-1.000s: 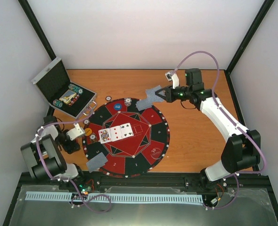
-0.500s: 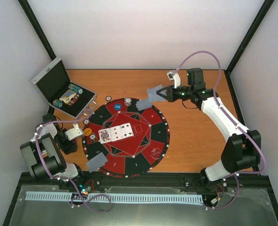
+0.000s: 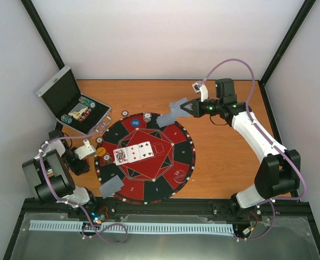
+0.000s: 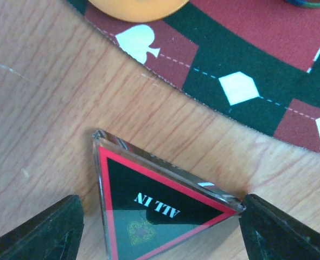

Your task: Distribute texas hold em gaming equipment

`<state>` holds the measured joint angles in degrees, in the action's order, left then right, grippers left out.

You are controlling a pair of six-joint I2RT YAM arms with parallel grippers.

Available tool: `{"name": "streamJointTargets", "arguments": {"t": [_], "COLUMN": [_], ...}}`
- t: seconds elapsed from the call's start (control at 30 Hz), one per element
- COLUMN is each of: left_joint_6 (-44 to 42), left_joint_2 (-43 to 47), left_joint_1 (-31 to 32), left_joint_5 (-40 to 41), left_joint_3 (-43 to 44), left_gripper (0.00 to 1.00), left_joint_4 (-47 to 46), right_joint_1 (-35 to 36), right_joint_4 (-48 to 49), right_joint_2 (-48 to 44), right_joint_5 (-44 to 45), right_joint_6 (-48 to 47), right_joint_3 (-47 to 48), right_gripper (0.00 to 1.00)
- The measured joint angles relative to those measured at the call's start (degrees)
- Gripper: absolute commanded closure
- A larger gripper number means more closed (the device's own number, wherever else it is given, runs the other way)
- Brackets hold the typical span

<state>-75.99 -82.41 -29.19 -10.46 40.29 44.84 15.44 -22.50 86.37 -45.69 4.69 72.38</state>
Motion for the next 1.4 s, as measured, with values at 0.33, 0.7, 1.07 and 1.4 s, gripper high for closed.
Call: {"name": "streamJointTargets", "arguments": {"t": [0.33, 0.7, 1.07, 1.4], "left_joint_6": [1.0, 3.1, 4.3, 5.2], "left_joint_2": [0.4, -0.6, -1.0, -1.0], "left_joint_1": [0.0, 0.1, 0.3, 0.3], "left_joint_5": [-0.6, -1.7, -3.2, -5.4], "left_joint_3": [-0.5, 0.2, 0.9, 11.4], "left_gripper": [0.22, 0.34, 0.41, 0.42], "left_joint_4": [-0.7, -1.3, 0.4, 3.1], "right_joint_1": [-0.1, -0.1, -0.6, -0.9], "right_joint_4": [0.0, -0.5, -0.8, -0.9], "right_joint_2": [0.0, 0.1, 0.4, 0.8], "right_joint_5": [-0.1, -0.2, -0.3, -0.5], "right_joint_6": [0.0, -0.4, -0.4, -0.4], "right_joint_3": [0.0, 0.0, 0.0, 0.1], "right_gripper": [0.97, 0.97, 0.97, 0.97]}}
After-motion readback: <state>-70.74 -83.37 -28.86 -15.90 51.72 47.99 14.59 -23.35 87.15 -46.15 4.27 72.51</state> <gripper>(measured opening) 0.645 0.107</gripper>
